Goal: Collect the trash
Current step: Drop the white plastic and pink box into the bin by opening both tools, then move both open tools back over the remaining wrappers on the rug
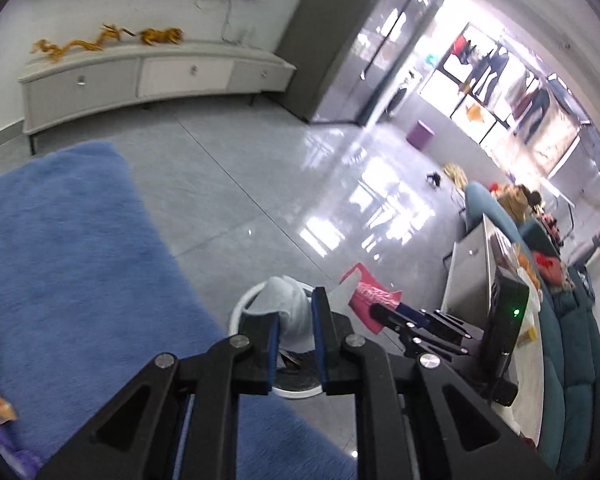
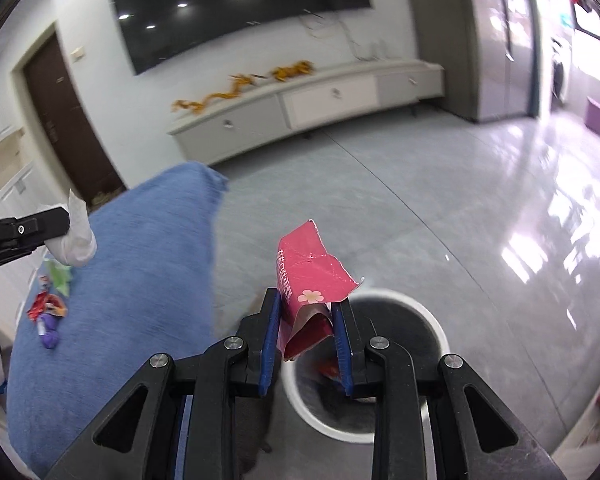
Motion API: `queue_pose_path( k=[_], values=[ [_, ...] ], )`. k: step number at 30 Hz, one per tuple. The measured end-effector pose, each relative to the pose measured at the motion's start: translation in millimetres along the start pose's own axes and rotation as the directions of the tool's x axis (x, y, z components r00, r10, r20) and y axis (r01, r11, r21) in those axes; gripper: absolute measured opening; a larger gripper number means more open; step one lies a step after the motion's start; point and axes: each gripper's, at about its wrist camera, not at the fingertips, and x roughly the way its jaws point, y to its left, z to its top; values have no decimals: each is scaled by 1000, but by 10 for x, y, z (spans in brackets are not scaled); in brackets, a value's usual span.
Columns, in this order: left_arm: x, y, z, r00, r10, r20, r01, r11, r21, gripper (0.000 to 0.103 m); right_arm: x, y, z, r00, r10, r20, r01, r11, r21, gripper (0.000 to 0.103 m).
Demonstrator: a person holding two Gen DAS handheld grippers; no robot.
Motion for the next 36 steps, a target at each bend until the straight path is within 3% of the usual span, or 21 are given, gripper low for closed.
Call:
queue_pose_path(
  k=[5,7,10,16,22,29,36],
  values=[
    [626,-271,84,997,-19,-78,20,1000,14,17,239,-393,-166,998,-13,-53,17,997,75,26],
    [847,-325,112,994,-26,-110,27,1000,9,27,347,-480,-219,997,-13,-70,20,995,98,27],
    [1097,-361,133,989,-33,-143,32,999,-5,44,493,-589,-261,996,-11,-93,24,991,131,42],
    [1225,-370,70,987,-10,-163,12,1000,14,45,584,-673,-349,993,-27,-114,46,986,161,47],
    [980,-224,-14,991,47,-125,-44,999,29,45,464,-582,-294,994,-43,-100,57,988,146,47],
    [342,31,-38,992,127,-18,-126,991,40,45,209,-267,-35,999,-38,-35,41,995,92,47],
    [-490,471,-168,973,211,98,-212,977,6,45,-42,300,192,1000,5,23,-4,1000,-2,47]
  ],
)
